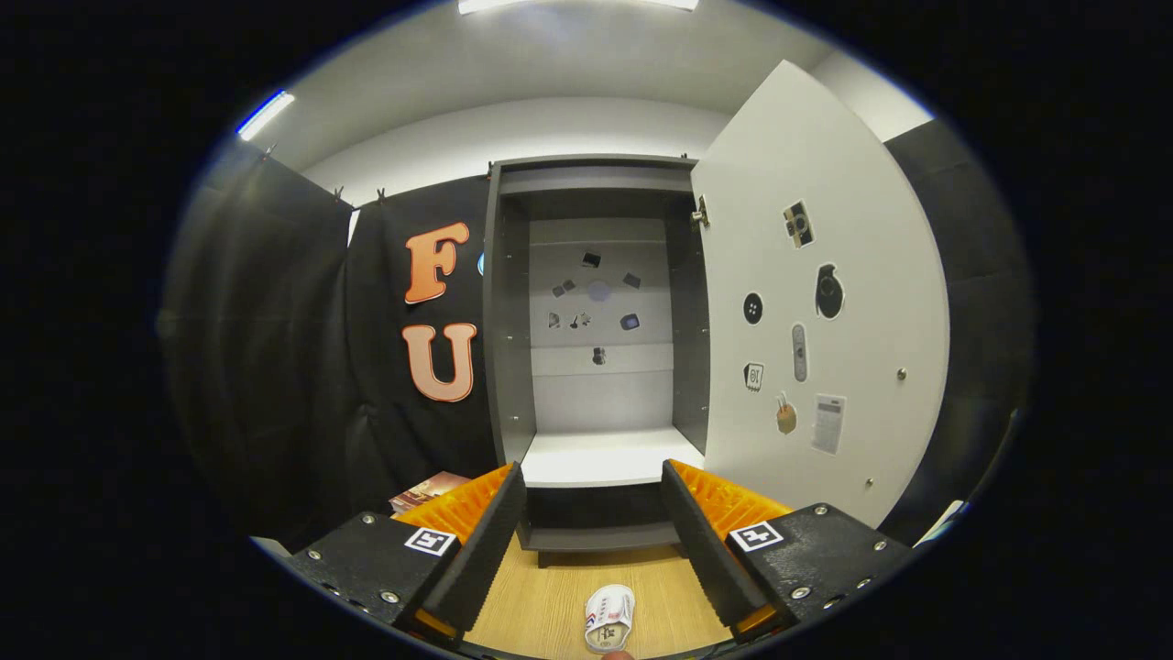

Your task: Open the shoe cabinet door, grab the shoes and put them into the shoe cabinet, then close the shoe cabinet door.

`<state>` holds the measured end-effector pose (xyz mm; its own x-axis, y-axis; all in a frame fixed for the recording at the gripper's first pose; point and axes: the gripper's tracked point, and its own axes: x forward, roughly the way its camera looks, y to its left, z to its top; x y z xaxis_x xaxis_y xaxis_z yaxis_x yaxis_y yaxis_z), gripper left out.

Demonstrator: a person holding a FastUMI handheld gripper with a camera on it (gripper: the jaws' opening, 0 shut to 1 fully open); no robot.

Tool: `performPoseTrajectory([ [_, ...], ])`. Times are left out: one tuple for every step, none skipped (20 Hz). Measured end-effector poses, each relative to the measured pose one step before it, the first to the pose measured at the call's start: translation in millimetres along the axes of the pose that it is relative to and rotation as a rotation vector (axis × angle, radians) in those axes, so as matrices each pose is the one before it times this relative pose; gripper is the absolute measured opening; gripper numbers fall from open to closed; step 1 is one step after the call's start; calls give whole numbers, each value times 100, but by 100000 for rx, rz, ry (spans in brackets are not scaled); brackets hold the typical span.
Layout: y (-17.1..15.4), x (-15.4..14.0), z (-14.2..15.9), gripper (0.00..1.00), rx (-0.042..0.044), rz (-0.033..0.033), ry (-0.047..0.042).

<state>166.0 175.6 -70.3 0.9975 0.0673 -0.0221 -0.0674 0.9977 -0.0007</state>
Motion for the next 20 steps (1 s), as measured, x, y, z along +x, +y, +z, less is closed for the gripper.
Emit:
performPoseTrajectory([
  [359,413,-672,93,173,-42,1397],
  [285,387,-941,93,39,-241,1885],
  [84,263,-1007,93,123,-395,2292],
  [101,139,-1055,93,181,-55,2401],
  [221,411,-1199,93,116,-312,2397],
  [257,362,-1206,93,185,84,2764],
  [287,778,-1377,93,120,-26,2862],
  [109,515,-1372,93,453,10,3063],
  [199,513,-1294,93,662,22,2675],
  [24,458,-1183,93,913,-318,2600],
  [8,644,-1365,93,669,-338,2619],
  [55,485,-1286,93,821,-38,2597],
  [-2,640,-1319,93,820,-161,2807],
  [5,535,-1244,93,1133,86,2776],
  [-4,688,-1175,93,1139,-140,2541],
  [-131,570,-1178,93,1199,21,2593],
  [-74,743,-1273,93,1078,-169,2824],
  [-209,646,-1102,93,841,-459,2401],
  [-232,858,-1140,93,709,-637,2411],
  [-256,710,-1219,93,472,-754,2474],
])
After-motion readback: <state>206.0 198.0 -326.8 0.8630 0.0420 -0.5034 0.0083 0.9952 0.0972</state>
